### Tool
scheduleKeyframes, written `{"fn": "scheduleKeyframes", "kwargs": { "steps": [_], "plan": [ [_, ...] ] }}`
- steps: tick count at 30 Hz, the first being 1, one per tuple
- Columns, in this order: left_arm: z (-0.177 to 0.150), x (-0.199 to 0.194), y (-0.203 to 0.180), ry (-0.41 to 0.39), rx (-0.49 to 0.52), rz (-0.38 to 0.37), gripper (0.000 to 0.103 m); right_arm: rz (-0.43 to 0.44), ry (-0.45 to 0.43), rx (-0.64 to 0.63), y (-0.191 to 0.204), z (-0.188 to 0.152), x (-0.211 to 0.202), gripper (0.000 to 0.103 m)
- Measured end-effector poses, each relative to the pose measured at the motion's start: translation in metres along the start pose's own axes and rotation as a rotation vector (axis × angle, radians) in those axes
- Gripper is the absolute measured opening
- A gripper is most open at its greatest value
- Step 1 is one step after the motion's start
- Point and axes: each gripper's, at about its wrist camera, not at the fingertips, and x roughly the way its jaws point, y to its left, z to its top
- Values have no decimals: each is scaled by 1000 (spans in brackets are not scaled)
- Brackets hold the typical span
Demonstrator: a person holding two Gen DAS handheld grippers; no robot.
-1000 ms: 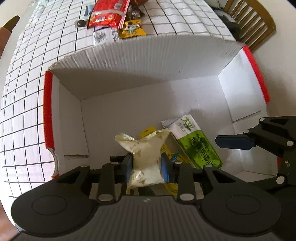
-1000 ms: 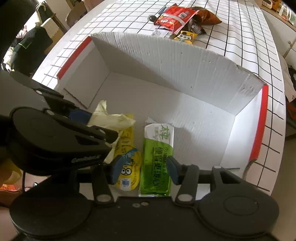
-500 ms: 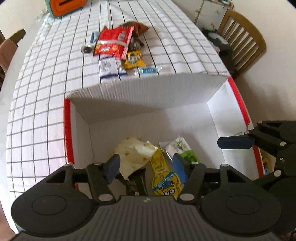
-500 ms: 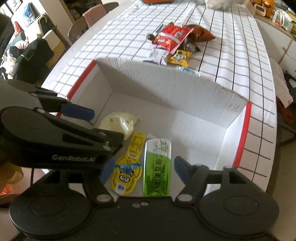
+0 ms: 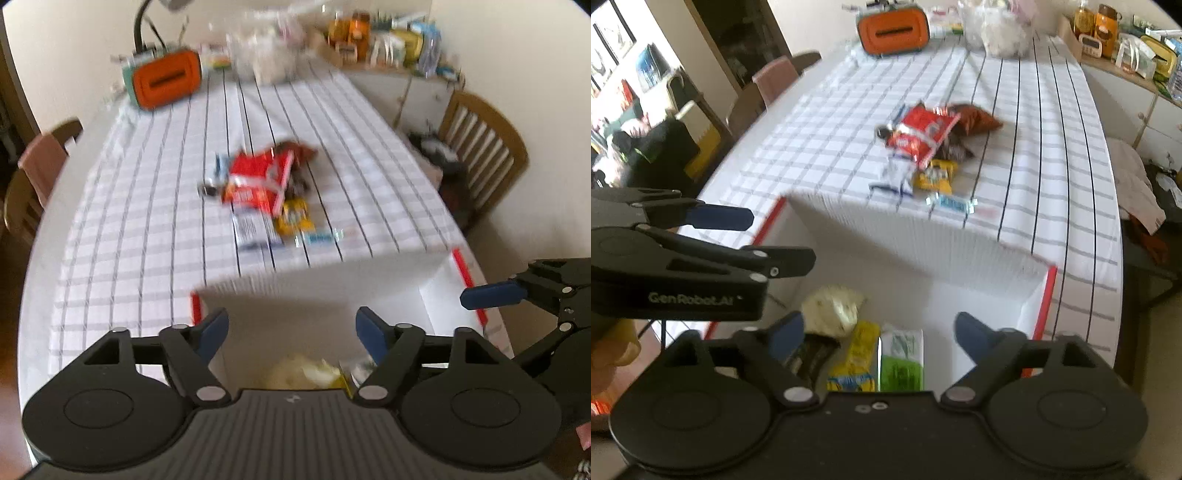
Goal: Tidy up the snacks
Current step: 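Move both tools back over the remaining snack pile, then grasp the blue candy stick with the right tool while the left grasps the white-blue biscuit pack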
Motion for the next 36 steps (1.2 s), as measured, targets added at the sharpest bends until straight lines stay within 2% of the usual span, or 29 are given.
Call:
{"fn": "scheduleKeyframes", "kwargs": {
  "steps": [3, 7, 11, 16, 22, 28, 36],
  "plan": [
    [13, -8, 8, -55, 2, 1, 81, 3, -44, 5, -3, 12, -9, 96],
    [37, -4, 23, -70, 9, 19, 81, 6, -97, 9, -10, 34, -19, 98],
    [61, 9, 38, -50, 2, 33, 82, -26, -122, 20, -23, 60, -19, 98],
    [90, 36, 52, 22, -11, 18, 82, -42, -103, 36, -43, 95, -6, 98],
    [114, 85, 62, 132, -29, 2, 82, -36, -22, 15, -61, 128, 30, 98],
    [126, 145, 64, 266, -36, 15, 82, -22, 94, -27, -71, 143, 75, 96],
    [133, 207, 65, 378, -52, 19, 82, -48, 231, -119, -76, 148, 130, 85]
  ]
}}
